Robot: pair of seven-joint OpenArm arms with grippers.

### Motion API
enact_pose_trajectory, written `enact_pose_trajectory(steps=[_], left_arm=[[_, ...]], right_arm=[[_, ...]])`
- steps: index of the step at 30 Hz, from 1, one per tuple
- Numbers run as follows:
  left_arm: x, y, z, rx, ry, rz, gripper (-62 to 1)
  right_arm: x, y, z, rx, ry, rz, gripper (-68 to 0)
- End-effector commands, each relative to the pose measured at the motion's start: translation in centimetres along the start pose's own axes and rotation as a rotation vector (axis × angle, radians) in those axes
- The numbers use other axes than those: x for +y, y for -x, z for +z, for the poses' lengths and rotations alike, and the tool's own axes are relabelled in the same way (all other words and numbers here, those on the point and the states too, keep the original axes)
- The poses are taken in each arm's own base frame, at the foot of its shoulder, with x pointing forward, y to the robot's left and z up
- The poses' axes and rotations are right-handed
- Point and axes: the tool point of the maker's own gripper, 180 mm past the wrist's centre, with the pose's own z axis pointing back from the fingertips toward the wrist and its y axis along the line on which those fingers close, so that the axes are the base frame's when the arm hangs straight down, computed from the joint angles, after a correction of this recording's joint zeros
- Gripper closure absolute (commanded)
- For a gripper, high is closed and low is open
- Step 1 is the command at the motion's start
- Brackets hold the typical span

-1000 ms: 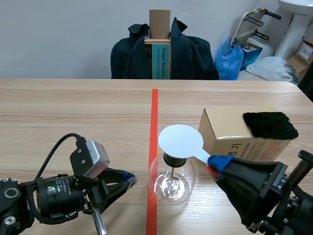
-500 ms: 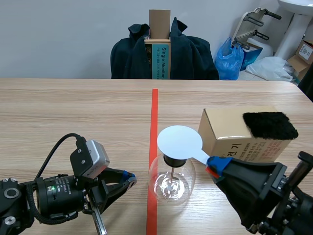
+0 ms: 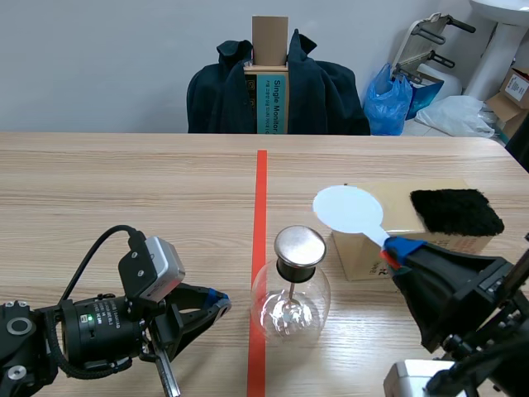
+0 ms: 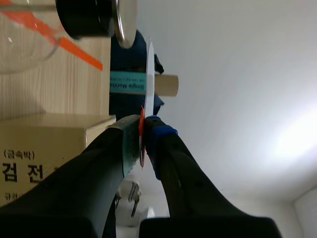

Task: Do the electroscope experiment.
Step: 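Move the plate toward and away from the electroscope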

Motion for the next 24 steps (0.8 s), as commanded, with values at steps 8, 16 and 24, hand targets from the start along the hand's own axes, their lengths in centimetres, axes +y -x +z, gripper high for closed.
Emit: enact_pose_trajectory(steps=[8,16,24], left_arm=[[0.1,-1.0,-0.1,-0.039,-0.007,0.009,-2.3],[0.1,-1.0,-0.1,-0.039,-0.007,0.009,-2.3],[0.1,-1.0,-0.1,-0.039,-0.008,0.008,-2.3]], right_arm=[[-1.4,4.1,0.1,0.202,0.039,0.027,-0.8],[-1.4,6.8,0.9,0.355,0.036,0.029,-0.8],[1.2,6.4,0.0,0.339,-0.016,-0.027,-0.8]])
